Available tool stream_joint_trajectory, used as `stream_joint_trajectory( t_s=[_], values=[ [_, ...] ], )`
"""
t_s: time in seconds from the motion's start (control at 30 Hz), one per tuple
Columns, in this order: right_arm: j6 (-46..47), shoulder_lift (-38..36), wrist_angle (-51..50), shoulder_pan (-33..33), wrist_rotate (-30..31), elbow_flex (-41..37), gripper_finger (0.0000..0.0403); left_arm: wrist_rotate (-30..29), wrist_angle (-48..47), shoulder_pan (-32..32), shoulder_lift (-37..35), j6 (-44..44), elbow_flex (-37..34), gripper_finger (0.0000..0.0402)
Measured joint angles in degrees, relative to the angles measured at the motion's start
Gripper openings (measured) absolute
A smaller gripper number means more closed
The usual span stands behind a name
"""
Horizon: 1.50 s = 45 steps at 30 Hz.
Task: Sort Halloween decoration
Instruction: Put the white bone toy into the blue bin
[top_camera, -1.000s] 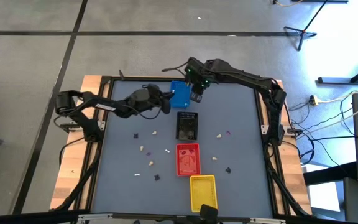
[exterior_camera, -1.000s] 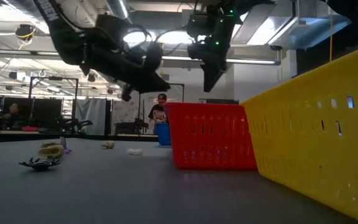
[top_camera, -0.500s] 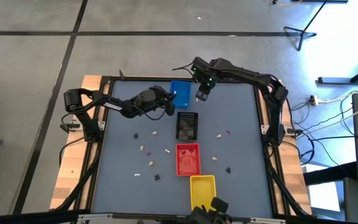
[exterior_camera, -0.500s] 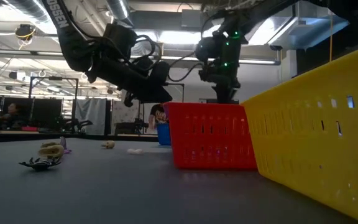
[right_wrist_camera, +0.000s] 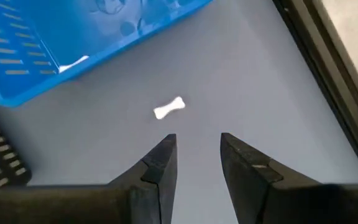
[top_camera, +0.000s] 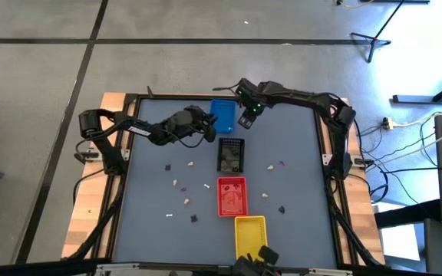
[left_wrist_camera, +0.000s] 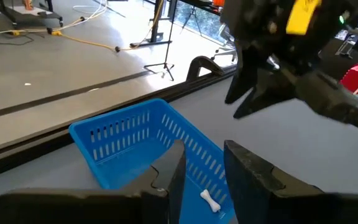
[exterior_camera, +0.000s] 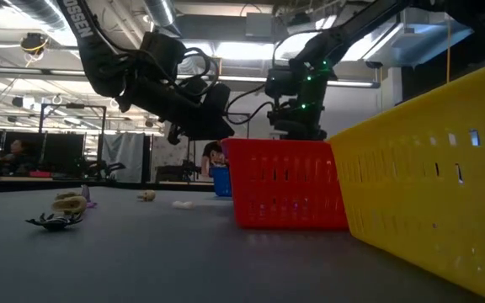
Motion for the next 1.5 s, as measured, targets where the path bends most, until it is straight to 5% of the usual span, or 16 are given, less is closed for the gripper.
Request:
stream_joint_trajectory(
  t_s=[0.87, 1.5],
  values=[
    [28.15, 0.04, 17.21, 2.54, 1.48, -10.13, 0.0122, -0.02, -0.02, 0.0, 0.0, -0.04, 0.0, 0.0103],
    [33.11, 0.07, 24.21, 5.31, 4.39, -14.55, 0.0122, -0.02, -0.01, -0.02, -0.02, -0.04, -0.02, 0.0103]
  ],
)
